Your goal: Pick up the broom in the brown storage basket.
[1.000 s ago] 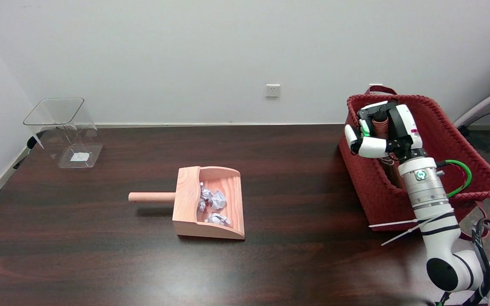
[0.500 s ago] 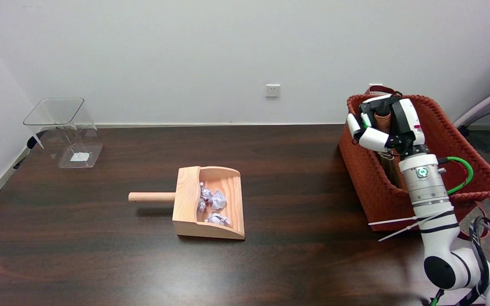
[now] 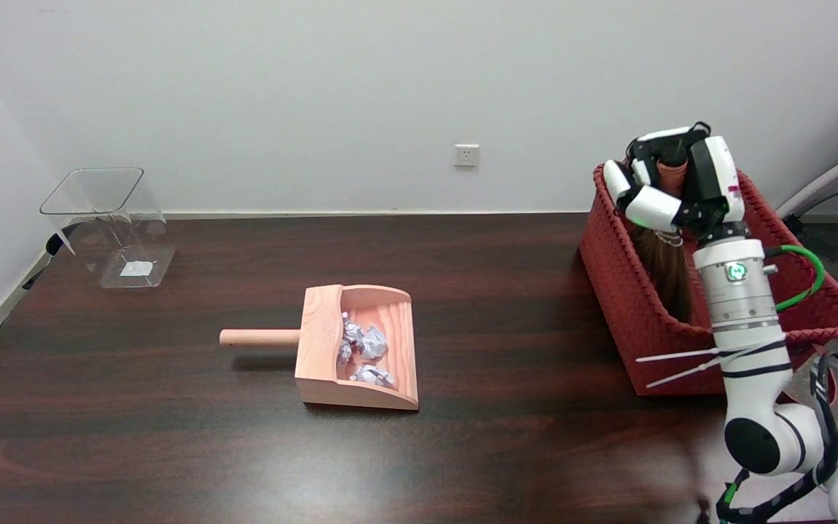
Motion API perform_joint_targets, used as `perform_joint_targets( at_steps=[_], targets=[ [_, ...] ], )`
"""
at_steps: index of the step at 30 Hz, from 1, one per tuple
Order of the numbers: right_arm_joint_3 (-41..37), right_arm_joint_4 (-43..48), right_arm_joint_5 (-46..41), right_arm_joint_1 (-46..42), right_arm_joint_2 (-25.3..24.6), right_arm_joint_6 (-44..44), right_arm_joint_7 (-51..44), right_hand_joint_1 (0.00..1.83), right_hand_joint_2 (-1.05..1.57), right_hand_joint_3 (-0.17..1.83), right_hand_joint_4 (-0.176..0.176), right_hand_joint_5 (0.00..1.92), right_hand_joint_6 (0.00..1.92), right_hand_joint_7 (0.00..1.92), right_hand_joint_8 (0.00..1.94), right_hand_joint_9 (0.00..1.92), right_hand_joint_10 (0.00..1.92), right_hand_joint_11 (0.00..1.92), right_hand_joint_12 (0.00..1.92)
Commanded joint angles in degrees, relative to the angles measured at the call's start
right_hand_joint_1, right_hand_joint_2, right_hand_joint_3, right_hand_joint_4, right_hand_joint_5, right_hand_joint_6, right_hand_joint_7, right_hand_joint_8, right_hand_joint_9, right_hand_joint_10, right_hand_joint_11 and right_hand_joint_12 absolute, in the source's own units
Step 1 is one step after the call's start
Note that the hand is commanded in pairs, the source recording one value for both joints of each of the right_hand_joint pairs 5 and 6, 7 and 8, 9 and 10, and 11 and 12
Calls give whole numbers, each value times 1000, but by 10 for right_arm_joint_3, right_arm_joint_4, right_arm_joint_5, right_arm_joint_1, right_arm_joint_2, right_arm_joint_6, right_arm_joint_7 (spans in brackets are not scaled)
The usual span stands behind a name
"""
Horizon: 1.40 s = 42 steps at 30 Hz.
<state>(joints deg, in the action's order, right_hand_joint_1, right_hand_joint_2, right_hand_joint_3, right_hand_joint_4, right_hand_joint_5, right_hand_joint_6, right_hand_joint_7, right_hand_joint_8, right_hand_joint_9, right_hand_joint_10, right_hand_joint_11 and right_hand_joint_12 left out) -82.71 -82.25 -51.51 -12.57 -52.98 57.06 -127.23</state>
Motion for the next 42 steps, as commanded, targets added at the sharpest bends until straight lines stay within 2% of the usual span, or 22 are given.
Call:
perform_joint_targets(
  at_steps=[1,16,27,34,42],
  targets=[
    [-67,-89,2,22,10,-85,-24,1297,1310,690,0,1920,1920,1920,1920,1920,1920,1746,1746],
    [-106,-235,2,37,21,-206,-63,1287,1331,670,0,1920,1920,1920,1920,1920,1920,1745,1745],
    [-98,-248,-9,39,22,-193,-50,1279,1344,667,0,1920,1920,1920,1920,1920,1920,1742,1742],
    [-29,-250,-19,41,22,-150,21,1248,1391,642,0,1920,1920,1920,1920,1920,1920,1737,1737],
    [84,-247,-45,43,21,-116,19,1216,1437,663,0,1920,1920,1920,1920,1920,1920,1753,1753]
  ],
)
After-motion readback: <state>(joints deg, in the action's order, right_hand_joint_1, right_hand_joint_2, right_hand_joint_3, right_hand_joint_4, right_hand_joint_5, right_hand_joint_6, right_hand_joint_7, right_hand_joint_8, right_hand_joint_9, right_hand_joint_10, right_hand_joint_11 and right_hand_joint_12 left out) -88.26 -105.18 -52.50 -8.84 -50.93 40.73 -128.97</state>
